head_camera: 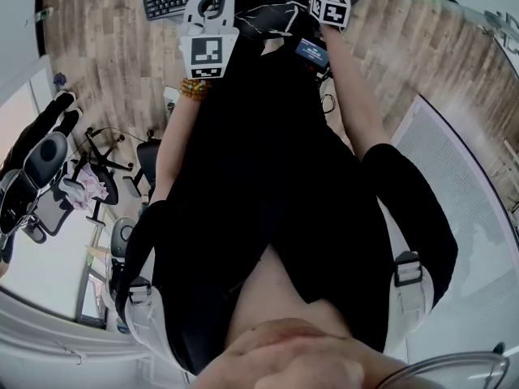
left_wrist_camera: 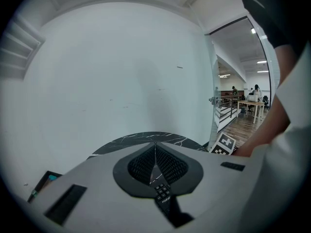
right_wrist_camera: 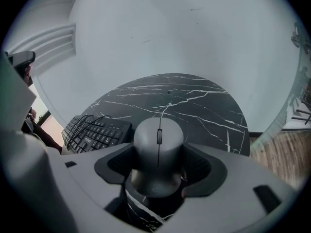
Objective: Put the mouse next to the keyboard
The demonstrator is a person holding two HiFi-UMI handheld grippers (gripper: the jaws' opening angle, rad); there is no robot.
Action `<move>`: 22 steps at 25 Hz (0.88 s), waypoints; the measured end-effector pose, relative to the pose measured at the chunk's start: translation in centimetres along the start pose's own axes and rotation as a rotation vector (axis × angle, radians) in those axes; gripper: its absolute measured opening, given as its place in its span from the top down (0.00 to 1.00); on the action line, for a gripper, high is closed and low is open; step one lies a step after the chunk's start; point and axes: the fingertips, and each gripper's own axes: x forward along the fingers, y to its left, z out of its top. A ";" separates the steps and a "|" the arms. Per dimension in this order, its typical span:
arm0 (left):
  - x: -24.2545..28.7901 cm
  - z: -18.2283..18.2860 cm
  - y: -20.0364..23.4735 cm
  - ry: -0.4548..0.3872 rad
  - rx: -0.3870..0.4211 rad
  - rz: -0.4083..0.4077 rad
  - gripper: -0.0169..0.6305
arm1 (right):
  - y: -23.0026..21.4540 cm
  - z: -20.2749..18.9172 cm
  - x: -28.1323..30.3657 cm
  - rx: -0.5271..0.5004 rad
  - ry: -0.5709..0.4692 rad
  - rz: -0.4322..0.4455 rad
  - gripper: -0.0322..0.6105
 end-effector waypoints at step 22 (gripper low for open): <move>0.0 -0.7 0.8 0.012 -0.015 0.007 0.95 | -0.3 -1.8 1.8 -0.015 0.086 -0.027 0.50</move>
